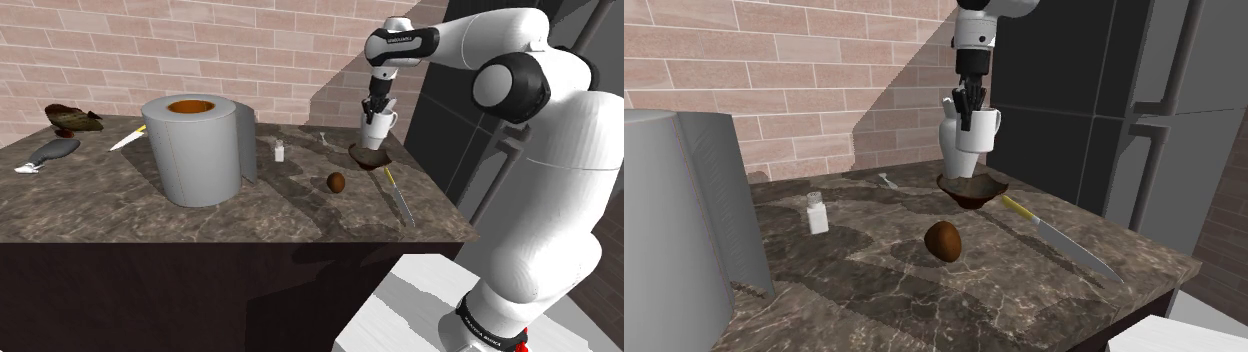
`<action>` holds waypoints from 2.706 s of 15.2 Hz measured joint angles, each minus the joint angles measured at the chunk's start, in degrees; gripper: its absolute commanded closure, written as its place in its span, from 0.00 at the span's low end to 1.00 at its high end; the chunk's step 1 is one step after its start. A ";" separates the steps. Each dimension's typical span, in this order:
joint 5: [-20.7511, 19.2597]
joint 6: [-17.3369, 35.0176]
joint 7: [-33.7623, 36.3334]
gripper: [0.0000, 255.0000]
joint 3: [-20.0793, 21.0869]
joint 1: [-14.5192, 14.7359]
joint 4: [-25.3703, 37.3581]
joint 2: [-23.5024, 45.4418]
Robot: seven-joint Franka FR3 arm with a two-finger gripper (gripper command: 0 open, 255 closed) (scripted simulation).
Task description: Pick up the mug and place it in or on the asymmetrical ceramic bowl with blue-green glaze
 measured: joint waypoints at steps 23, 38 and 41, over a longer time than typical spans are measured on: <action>0.82 11.67 -2.14 1.00 -0.31 -1.09 -8.05 3.67; 0.54 5.70 -1.97 0.00 -0.44 -1.14 -3.58 2.06; 0.52 5.27 -1.94 0.00 -0.44 -1.12 -3.32 1.92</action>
